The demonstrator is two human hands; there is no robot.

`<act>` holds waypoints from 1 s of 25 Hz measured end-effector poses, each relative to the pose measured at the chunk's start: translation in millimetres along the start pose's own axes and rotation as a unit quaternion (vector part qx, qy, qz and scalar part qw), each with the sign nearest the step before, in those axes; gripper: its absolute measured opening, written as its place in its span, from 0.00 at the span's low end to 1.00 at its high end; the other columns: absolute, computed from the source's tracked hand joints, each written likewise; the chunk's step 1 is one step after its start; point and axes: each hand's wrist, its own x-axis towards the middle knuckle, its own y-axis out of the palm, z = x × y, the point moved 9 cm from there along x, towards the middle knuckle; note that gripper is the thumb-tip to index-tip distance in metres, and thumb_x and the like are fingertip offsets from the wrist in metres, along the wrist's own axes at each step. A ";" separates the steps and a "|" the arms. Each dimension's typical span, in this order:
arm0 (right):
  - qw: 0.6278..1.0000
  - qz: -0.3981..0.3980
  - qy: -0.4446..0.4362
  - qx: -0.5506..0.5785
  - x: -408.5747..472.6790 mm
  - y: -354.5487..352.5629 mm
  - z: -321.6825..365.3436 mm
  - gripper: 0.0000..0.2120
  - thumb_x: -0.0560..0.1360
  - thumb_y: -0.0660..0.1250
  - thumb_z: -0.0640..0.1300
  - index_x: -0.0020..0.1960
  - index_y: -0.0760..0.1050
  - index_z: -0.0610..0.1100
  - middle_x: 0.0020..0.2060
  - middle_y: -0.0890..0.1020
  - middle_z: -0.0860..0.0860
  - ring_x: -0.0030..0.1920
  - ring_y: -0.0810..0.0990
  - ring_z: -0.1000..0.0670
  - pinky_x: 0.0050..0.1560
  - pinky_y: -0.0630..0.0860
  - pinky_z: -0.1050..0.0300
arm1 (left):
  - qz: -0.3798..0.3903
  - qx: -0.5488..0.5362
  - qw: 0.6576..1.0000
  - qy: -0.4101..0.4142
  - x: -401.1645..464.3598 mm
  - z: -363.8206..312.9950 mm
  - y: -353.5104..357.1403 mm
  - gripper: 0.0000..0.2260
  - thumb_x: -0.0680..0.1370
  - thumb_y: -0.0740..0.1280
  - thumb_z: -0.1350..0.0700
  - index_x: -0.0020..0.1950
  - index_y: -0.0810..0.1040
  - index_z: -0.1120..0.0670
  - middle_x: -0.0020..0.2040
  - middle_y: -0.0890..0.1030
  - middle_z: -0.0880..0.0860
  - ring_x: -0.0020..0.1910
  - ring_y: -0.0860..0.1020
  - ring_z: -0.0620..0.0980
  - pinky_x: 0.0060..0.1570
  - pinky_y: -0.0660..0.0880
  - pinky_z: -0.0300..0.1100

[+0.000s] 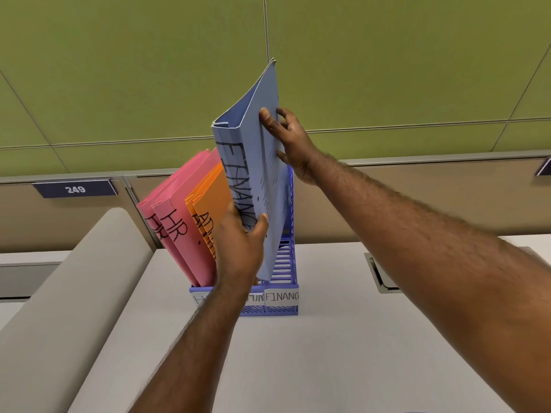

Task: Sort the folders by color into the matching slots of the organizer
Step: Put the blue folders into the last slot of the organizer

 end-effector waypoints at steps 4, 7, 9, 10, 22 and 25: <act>1.000 0.018 -0.004 -0.023 -7.7 0.5 -8.1 0.46 0.66 0.67 0.65 0.77 0.54 0.49 0.75 0.60 0.46 0.73 0.65 0.48 0.71 0.65 0.41 | -0.004 0.031 0.999 -0.011 3.5 11.6 8.0 0.12 0.75 0.71 0.58 0.58 0.75 0.50 0.49 0.80 0.44 0.44 0.78 0.37 0.43 0.71 0.28; 0.999 0.024 -0.014 -0.036 -12.3 0.4 -10.0 0.45 0.66 0.67 0.65 0.77 0.54 0.50 0.75 0.60 0.46 0.73 0.64 0.47 0.71 0.65 0.41 | 0.000 0.047 0.999 -0.009 5.6 17.7 13.6 0.12 0.75 0.71 0.58 0.57 0.75 0.51 0.47 0.79 0.45 0.43 0.78 0.41 0.42 0.73 0.30; 0.999 0.022 -0.019 -0.045 -14.2 0.5 -9.4 0.45 0.66 0.67 0.65 0.77 0.54 0.52 0.75 0.59 0.45 0.74 0.62 0.46 0.71 0.65 0.39 | 0.003 0.054 0.998 -0.010 6.7 22.9 18.1 0.14 0.75 0.71 0.58 0.59 0.75 0.53 0.49 0.79 0.44 0.46 0.78 0.41 0.43 0.74 0.29; 0.998 0.022 -0.020 -0.048 -15.1 0.9 -9.6 0.44 0.66 0.66 0.66 0.76 0.54 0.52 0.76 0.59 0.45 0.74 0.62 0.46 0.71 0.64 0.38 | 0.004 0.058 0.998 -0.012 7.0 25.4 20.3 0.14 0.75 0.71 0.57 0.60 0.75 0.54 0.50 0.78 0.44 0.47 0.78 0.41 0.43 0.75 0.30; 0.998 0.041 0.019 -0.054 -42.5 15.1 -50.2 0.44 0.66 0.68 0.66 0.76 0.53 0.59 0.76 0.58 0.47 0.74 0.61 0.46 0.70 0.66 0.37 | 0.012 0.071 0.995 -0.070 -6.0 70.0 35.2 0.12 0.74 0.72 0.59 0.56 0.75 0.55 0.48 0.81 0.51 0.46 0.81 0.49 0.48 0.81 0.47; 0.994 0.043 -0.043 -0.086 -47.1 15.0 -41.4 0.41 0.70 0.67 0.64 0.76 0.48 0.62 0.78 0.54 0.50 0.77 0.56 0.48 0.71 0.64 0.38 | 0.011 0.077 0.994 -0.079 -11.7 79.2 37.8 0.14 0.74 0.72 0.59 0.58 0.75 0.57 0.55 0.82 0.55 0.52 0.80 0.49 0.53 0.80 0.46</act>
